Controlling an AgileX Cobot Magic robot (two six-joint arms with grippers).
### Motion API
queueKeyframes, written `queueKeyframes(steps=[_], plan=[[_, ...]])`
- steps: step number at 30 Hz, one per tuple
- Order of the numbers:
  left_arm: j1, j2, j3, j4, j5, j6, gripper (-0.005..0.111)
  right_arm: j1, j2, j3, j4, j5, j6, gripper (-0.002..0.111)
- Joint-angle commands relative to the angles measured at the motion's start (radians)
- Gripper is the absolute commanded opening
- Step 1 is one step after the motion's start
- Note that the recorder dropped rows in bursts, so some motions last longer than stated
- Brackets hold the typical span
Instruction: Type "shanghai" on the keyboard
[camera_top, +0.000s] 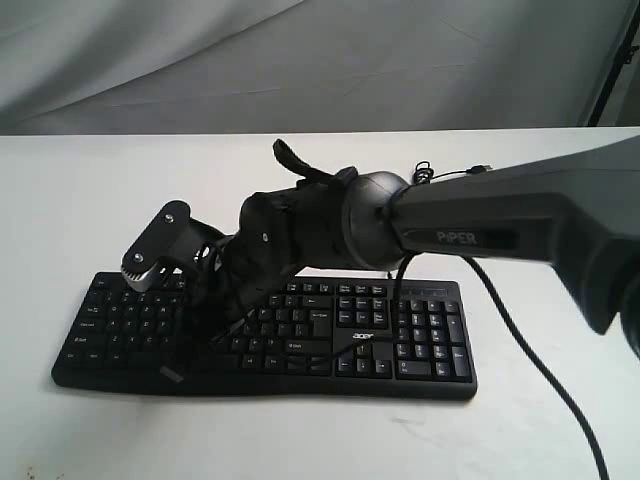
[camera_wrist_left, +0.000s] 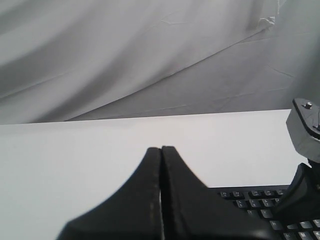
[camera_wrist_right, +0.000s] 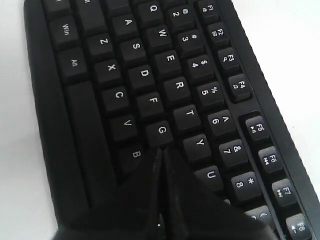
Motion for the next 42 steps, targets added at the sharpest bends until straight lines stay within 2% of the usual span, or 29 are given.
queueKeyframes(steps=[1,42], plan=[[-0.006,-0.002,0.002,-0.002,-0.005,-0.003,0.0,-0.003,-0.004,0.0,0.008,-0.022,-0.015,0.0],[-0.006,-0.002,0.002,-0.002,-0.005,-0.003,0.0,-0.003,0.032,0.0,0.024,-0.079,-0.024,0.0]])
